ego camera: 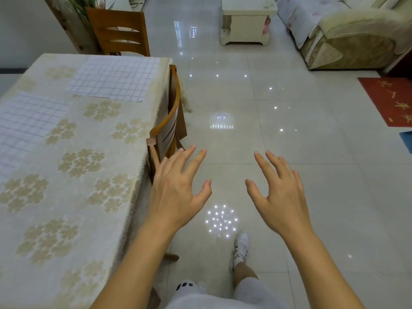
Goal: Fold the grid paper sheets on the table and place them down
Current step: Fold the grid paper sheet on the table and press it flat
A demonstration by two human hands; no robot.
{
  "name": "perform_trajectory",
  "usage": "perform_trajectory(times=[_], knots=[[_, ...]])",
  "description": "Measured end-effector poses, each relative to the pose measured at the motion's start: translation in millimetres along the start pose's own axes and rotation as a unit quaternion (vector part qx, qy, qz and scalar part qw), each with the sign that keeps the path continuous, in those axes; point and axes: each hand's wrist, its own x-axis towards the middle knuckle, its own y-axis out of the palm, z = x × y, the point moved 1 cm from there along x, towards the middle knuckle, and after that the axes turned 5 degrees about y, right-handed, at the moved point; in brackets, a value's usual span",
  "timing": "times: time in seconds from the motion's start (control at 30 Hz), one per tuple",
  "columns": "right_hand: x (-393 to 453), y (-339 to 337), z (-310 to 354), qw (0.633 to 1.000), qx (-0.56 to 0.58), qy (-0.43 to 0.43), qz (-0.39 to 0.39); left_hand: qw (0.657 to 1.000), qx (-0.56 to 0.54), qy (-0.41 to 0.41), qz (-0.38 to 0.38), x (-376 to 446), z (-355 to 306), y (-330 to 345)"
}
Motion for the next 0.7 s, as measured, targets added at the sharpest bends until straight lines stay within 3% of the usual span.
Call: perform_trajectory(times=[0.4, 0.7], knots=[[189.6, -63.5, -78.1, 1.000, 0.020, -0.009, -0.016, 1.000, 0.014, -0.025, -0.003, 186.0, -48.5, 51.6], [278.5, -64.9, -100.0, 0.999, 0.046, -0.025, 0.009, 0.998, 0.020, -0.052, -0.004, 261.6, -50.9, 75.9]])
